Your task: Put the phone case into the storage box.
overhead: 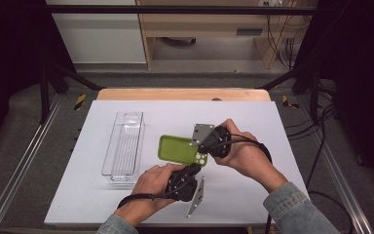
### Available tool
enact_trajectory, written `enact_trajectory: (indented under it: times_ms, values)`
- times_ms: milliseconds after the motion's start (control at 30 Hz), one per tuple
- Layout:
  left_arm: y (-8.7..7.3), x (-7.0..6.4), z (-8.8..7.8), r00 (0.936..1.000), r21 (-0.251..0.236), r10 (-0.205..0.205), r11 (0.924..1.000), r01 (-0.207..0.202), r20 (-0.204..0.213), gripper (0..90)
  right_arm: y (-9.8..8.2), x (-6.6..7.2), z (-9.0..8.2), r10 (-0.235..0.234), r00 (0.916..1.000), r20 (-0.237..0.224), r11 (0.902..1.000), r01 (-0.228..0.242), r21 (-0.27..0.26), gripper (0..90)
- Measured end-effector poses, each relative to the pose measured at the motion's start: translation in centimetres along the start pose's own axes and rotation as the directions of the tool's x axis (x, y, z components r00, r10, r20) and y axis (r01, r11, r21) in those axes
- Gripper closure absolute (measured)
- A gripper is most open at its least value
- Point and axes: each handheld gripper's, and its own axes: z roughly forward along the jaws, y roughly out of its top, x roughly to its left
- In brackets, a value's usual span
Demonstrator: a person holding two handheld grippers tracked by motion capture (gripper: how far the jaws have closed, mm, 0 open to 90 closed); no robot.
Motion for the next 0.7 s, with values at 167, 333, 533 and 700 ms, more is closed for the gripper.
enact_trajectory:
  times_ms: [167,333,533,700]
  values:
    - [-0.3,0.3,-0.1,0.9999,0.02,-0.011,0.9997,0.011,-0.007,87.4,0.0,-0.1,-0.4,0.053,0.9984,-0.02,0.9954,-0.055,-0.078,70.9]
    - [-0.4,0.6,-0.1,0.999,0.012,-0.044,0.999,0.044,-0.011,87.7,0.1,-0.1,-0.7,0.094,0.9956,-0.001,0.9909,-0.094,-0.097,52.3]
    - [-0.8,0.8,0.0,0.9955,0.007,-0.095,0.9955,0.095,-0.008,87.7,0.0,-0.2,-1.2,0.148,0.9878,0.049,0.9812,-0.14,-0.132,31.0]
    - [-1.1,1.0,-0.1,0.9955,0.026,-0.094,0.9952,0.094,-0.008,87.7,0.1,-0.4,-1.8,0.19,0.9801,0.056,0.9681,-0.178,-0.177,26.4]
